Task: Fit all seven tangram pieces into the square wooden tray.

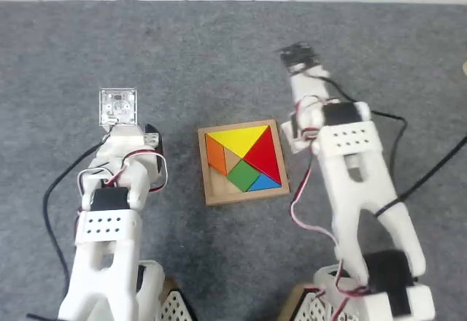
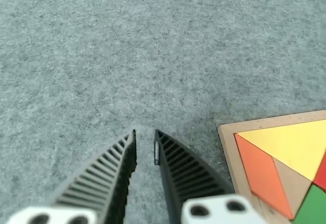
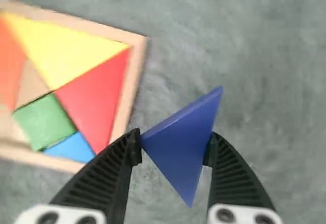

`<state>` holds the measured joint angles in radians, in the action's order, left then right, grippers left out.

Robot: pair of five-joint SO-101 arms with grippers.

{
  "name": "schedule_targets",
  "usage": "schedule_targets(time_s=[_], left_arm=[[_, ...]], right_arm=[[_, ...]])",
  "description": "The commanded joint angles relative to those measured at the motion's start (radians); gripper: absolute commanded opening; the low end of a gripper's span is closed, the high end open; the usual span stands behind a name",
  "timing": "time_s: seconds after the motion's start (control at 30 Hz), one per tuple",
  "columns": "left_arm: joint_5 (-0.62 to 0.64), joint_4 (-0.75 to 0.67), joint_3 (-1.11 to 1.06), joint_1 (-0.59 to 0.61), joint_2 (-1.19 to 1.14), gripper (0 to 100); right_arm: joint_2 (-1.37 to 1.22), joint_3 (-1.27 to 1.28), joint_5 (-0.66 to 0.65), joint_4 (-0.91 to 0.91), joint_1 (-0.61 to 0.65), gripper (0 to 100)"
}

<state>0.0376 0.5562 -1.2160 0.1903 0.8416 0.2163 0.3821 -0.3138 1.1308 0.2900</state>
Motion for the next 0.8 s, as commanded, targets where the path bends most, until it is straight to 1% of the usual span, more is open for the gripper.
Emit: schedule_targets(time_s=[0.0, 0.07, 0.1, 0.17, 0.3, 0.43, 0.6, 0.67, 0.77], left_arm=[[0.06, -0.02, 0.05, 0.101, 0.015, 6], [0.152, -0.017, 0.085, 0.196, -0.023, 6], [0.169, -0.005, 0.111, 0.236, -0.052, 6], [0.189, 0.037, 0.177, 0.278, -0.12, 6], [0.23, 0.08, 0.308, 0.371, -0.278, 6], [0.23, 0.084, 0.438, 0.468, -0.457, 7], [0.23, 0.164, 0.602, 0.509, -0.647, 7], [0.23, 0.175, 0.644, 0.526, -0.687, 7], [0.23, 0.17, 0.653, 0.543, -0.684, 7]], right_arm=[[0.048, -0.038, -0.183, 0.01, 0.117, 12.4], [0.028, -0.037, -0.256, 0.01, 0.2, 10.4], [0.016, -0.032, -0.315, 0.013, 0.242, 9.4], [-0.004, -0.032, -0.405, 0.022, 0.318, 8.6], [-0.027, -0.032, -0.539, 0.03, 0.424, 10.2], [-0.045, -0.029, -0.666, 0.039, 0.479, 11.7], [-0.101, -0.031, -0.845, 0.067, 0.516, 11.7], [-0.119, -0.031, -0.907, 0.076, 0.516, 11.7], [-0.139, -0.029, -0.993, 0.116, 0.518, 11.7]])
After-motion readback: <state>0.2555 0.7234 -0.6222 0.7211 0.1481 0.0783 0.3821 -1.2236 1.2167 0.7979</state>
